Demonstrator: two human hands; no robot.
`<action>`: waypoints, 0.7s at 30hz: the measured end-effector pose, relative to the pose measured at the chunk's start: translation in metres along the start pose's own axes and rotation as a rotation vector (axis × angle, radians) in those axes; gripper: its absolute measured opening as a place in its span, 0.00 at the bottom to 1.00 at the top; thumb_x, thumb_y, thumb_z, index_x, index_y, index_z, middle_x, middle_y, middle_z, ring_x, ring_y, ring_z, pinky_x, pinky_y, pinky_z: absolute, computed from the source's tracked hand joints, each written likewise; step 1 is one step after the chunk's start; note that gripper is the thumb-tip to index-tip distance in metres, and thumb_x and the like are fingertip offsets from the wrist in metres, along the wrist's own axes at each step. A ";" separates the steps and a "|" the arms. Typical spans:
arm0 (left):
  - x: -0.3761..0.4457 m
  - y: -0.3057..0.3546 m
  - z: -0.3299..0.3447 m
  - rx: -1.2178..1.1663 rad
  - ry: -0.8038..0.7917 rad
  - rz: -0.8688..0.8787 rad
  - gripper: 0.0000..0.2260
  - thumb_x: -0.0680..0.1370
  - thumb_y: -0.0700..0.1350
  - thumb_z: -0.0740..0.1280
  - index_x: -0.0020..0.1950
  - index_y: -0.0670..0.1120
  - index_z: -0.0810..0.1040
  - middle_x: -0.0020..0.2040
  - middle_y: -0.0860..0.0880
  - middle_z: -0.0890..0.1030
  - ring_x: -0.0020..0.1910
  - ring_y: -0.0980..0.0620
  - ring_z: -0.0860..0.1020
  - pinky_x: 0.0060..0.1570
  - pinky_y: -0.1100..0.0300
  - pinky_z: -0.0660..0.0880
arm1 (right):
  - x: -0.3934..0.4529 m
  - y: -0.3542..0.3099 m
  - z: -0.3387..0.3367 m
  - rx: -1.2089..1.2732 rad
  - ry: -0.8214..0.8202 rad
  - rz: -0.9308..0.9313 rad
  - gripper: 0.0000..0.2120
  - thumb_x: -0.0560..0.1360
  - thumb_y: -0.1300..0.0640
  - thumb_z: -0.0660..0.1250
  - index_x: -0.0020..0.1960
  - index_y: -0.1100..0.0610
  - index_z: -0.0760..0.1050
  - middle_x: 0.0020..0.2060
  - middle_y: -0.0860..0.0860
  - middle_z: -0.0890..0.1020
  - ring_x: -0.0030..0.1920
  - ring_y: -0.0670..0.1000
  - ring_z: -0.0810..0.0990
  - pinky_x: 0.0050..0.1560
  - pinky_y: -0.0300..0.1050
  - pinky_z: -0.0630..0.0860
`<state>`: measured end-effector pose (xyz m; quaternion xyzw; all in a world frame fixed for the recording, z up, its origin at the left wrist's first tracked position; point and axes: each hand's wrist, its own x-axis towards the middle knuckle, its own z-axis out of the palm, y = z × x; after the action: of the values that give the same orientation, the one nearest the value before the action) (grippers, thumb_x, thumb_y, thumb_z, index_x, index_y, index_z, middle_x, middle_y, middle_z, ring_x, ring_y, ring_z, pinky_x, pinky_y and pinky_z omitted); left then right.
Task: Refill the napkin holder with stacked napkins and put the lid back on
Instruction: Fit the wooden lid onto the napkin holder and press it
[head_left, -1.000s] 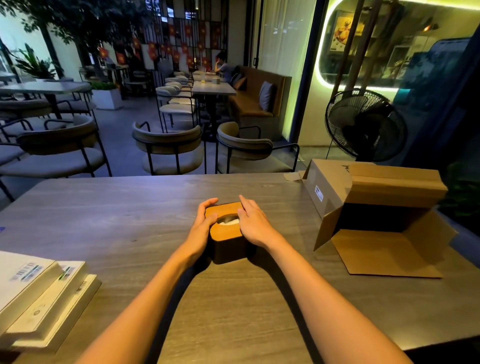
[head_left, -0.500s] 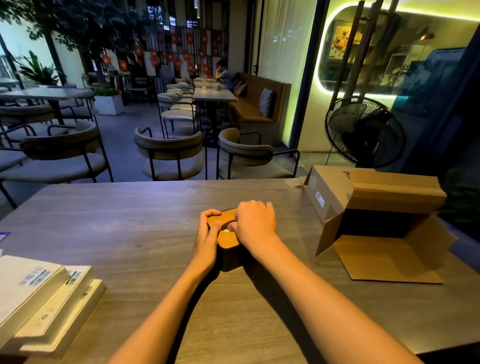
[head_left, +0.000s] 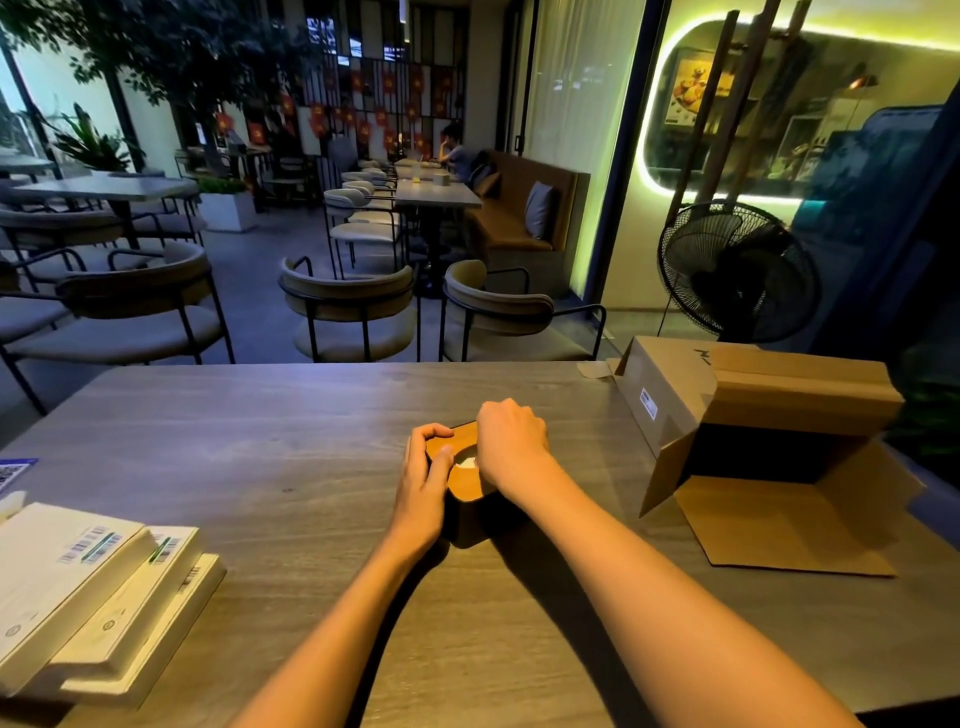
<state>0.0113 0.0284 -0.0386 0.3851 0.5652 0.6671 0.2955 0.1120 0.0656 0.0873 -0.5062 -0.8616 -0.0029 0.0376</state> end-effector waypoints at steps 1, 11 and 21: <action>0.000 -0.001 0.000 -0.002 0.001 -0.001 0.13 0.78 0.58 0.62 0.61 0.57 0.72 0.55 0.45 0.78 0.56 0.35 0.76 0.52 0.27 0.72 | -0.001 0.002 0.000 0.012 0.001 -0.011 0.12 0.80 0.63 0.67 0.63 0.61 0.77 0.59 0.59 0.80 0.60 0.61 0.80 0.55 0.52 0.78; -0.001 0.000 0.002 -0.044 -0.004 -0.027 0.14 0.78 0.60 0.64 0.61 0.57 0.73 0.57 0.41 0.78 0.57 0.32 0.76 0.52 0.25 0.71 | -0.012 0.015 -0.001 0.082 0.115 -0.289 0.10 0.85 0.55 0.59 0.62 0.59 0.69 0.54 0.60 0.81 0.54 0.63 0.81 0.45 0.51 0.70; -0.010 0.014 0.001 -0.063 -0.035 -0.065 0.14 0.78 0.60 0.64 0.61 0.57 0.72 0.58 0.41 0.77 0.55 0.32 0.77 0.47 0.24 0.73 | -0.005 0.039 0.008 0.444 0.196 -0.203 0.13 0.83 0.45 0.62 0.61 0.53 0.73 0.53 0.53 0.83 0.53 0.57 0.82 0.52 0.58 0.80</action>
<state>0.0177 0.0182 -0.0266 0.3688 0.5509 0.6676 0.3388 0.1481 0.0803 0.0781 -0.3939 -0.8797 0.1333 0.2306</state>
